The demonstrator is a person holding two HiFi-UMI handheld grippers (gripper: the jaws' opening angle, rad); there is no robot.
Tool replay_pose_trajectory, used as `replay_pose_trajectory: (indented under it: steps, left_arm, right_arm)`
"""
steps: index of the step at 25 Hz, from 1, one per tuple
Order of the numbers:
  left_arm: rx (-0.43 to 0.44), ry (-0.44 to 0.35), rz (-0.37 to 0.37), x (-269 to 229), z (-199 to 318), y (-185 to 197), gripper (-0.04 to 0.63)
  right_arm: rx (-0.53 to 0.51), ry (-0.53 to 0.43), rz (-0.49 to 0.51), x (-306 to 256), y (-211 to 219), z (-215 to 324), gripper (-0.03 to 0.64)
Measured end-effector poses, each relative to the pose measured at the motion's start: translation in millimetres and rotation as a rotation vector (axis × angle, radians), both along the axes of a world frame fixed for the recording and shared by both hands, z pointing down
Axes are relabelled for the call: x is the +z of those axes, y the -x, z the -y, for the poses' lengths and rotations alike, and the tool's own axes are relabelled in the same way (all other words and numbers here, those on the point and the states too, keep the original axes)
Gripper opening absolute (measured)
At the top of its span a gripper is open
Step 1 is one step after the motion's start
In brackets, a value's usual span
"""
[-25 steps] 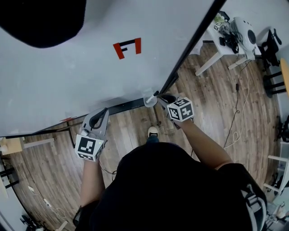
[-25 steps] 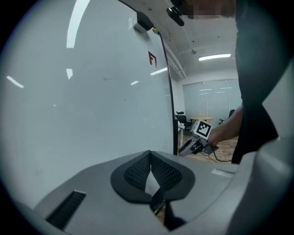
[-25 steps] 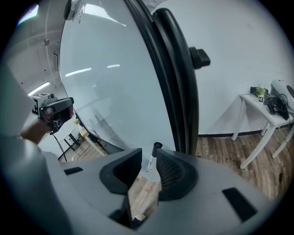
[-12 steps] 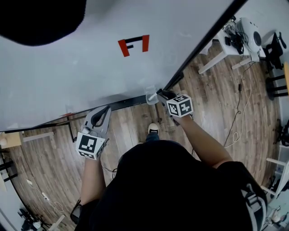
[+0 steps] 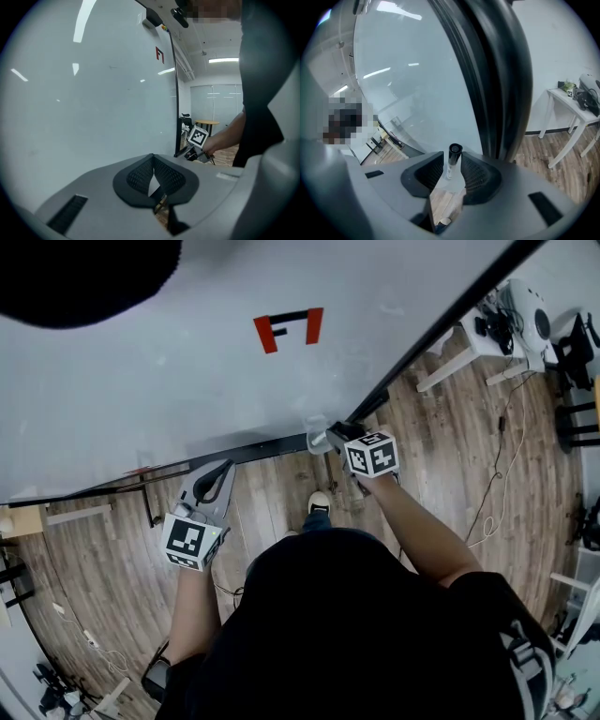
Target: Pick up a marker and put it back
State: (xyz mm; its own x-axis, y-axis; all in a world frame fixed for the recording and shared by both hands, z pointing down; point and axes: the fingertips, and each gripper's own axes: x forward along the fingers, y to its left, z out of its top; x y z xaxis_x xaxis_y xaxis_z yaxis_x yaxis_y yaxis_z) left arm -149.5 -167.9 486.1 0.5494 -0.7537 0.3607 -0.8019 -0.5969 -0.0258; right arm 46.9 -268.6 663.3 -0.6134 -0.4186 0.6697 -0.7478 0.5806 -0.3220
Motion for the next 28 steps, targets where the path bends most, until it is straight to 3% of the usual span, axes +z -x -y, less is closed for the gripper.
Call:
replay_pose_trajectory:
  steps: [10, 28]
  left_arm:
    - [-0.004, -0.001, -0.019, 1, -1, -1, 0.012]
    - [0.026, -0.005, -0.028, 0, -6, -4, 0.012]
  right_arm:
    - [-0.005, -0.010, -0.011, 1, 3, 3, 0.067]
    - [0.001, -0.059, -0.013, -16, 1, 1, 0.064]
